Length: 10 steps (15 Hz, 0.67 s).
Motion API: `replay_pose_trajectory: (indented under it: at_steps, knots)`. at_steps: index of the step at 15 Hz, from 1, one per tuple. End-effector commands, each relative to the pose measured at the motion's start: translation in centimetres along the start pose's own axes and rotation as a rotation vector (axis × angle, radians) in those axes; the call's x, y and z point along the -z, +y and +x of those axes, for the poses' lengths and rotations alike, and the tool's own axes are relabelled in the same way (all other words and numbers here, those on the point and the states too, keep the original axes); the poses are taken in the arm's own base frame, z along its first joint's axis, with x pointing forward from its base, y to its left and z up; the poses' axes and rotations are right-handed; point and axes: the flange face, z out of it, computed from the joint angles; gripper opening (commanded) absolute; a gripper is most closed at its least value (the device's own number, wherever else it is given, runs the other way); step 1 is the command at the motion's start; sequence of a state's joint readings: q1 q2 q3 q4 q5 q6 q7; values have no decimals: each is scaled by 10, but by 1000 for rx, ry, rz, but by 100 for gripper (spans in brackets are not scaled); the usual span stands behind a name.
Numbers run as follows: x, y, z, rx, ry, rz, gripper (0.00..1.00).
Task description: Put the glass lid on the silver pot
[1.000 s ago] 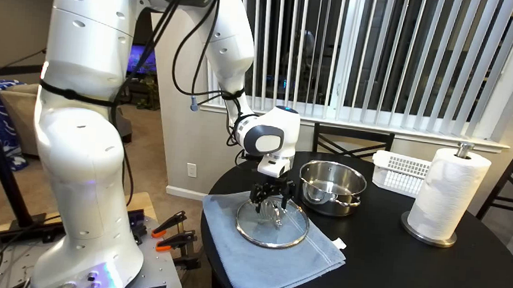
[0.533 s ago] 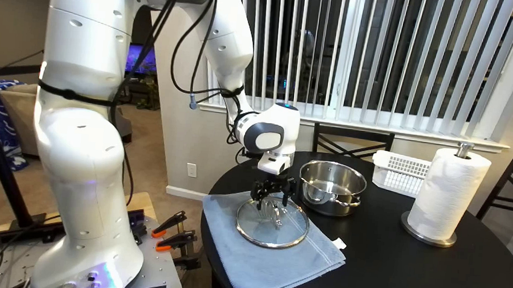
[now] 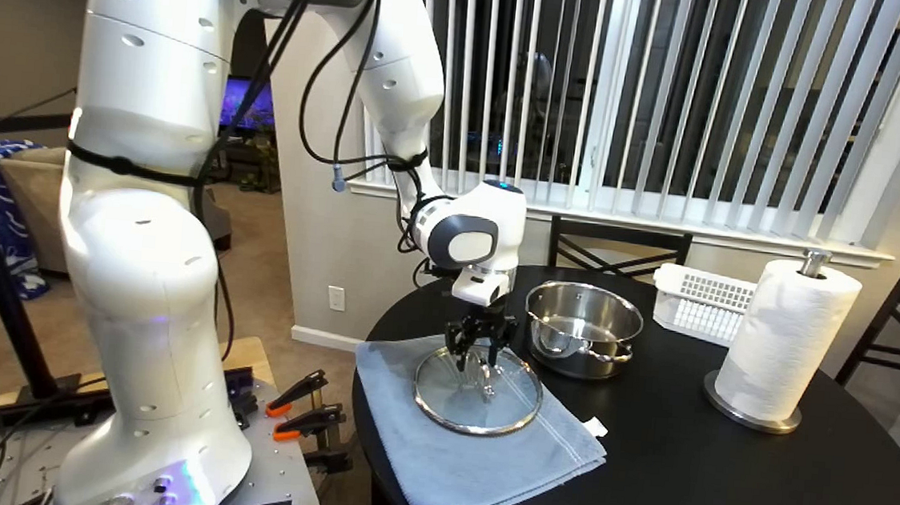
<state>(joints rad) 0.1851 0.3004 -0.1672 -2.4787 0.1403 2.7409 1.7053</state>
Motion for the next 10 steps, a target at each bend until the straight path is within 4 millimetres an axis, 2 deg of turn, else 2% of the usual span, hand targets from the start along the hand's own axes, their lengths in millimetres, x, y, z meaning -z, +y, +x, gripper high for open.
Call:
replay_pose_trajectory:
  at_steps: [1, 4, 6, 8, 10]
  knots:
    - [9, 10, -1, -15, 3, 14, 35]
    - [10, 11, -1, -13, 2, 15, 15]
    - [10, 10, -1, -12, 2, 19, 5]
    - [10, 11, 0, -12, 2, 20, 4]
    - [11, 12, 0, -12, 0, 24, 7]
